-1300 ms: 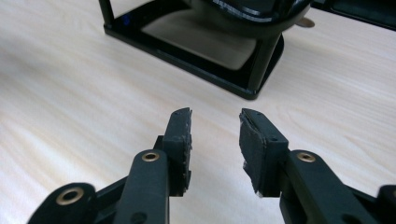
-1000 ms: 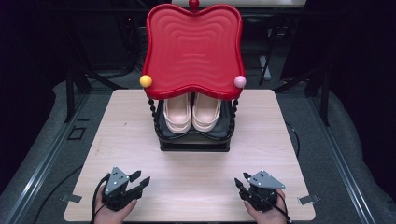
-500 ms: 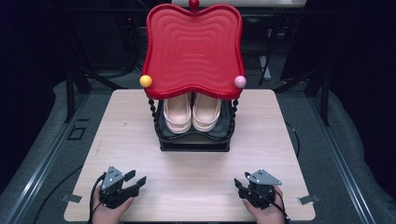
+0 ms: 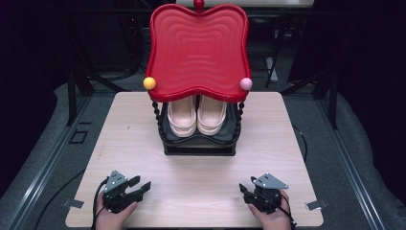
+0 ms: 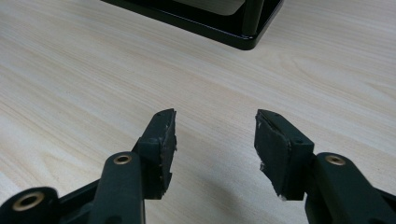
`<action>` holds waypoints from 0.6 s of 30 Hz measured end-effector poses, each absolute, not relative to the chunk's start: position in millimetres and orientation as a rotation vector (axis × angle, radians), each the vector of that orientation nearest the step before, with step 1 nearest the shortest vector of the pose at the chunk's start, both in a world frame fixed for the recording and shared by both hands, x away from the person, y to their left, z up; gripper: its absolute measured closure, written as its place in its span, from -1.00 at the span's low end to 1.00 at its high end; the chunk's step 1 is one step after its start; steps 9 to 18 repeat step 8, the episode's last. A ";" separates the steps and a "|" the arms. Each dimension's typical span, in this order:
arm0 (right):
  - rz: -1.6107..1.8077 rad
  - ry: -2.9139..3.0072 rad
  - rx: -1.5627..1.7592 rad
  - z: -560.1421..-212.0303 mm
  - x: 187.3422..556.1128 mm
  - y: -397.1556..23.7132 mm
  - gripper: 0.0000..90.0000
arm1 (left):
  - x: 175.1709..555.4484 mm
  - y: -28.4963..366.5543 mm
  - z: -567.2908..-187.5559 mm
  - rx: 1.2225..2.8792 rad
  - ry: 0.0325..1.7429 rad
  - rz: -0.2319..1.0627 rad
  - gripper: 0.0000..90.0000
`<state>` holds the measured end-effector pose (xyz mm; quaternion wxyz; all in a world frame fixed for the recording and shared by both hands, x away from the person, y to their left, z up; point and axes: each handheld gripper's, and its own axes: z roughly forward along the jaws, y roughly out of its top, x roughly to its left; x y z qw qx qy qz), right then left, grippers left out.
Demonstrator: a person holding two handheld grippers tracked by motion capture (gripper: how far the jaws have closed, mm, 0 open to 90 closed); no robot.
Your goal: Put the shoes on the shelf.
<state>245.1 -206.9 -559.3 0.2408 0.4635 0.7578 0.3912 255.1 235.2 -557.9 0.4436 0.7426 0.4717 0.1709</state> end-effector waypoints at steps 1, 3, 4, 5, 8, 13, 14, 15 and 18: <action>1.055 2.098 1.279 -557.9 244.5 -208.1 0.07 | 255.0 234.9 -558.1 1.841 1.171 0.418 0.05; 1.076 2.071 1.281 -559.5 245.2 -207.2 0.07 | 254.8 234.6 -558.2 1.840 1.173 0.412 0.05; 1.065 2.091 1.289 -557.8 244.4 -208.5 0.07 | 254.8 234.3 -558.4 1.840 1.174 0.408 0.05; 1.099 2.053 1.290 -558.4 245.2 -209.0 0.07 | 255.1 234.0 -558.6 1.837 1.172 0.399 0.05; 1.104 2.044 1.300 -557.6 245.5 -211.0 0.07 | 255.2 233.6 -558.6 1.832 1.172 0.390 0.05; 1.104 2.044 1.300 -557.6 245.5 -211.0 0.07 | 255.2 233.6 -558.6 1.832 1.172 0.390 0.05; 1.104 2.044 1.300 -557.6 245.5 -211.0 0.07 | 255.2 233.6 -558.6 1.832 1.172 0.390 0.05; 1.104 2.044 1.300 -557.6 245.5 -211.0 0.07 | 255.2 233.6 -558.6 1.832 1.172 0.390 0.05; 1.104 2.044 1.300 -557.6 245.5 -211.0 0.07 | 255.2 233.6 -558.6 1.832 1.172 0.390 0.05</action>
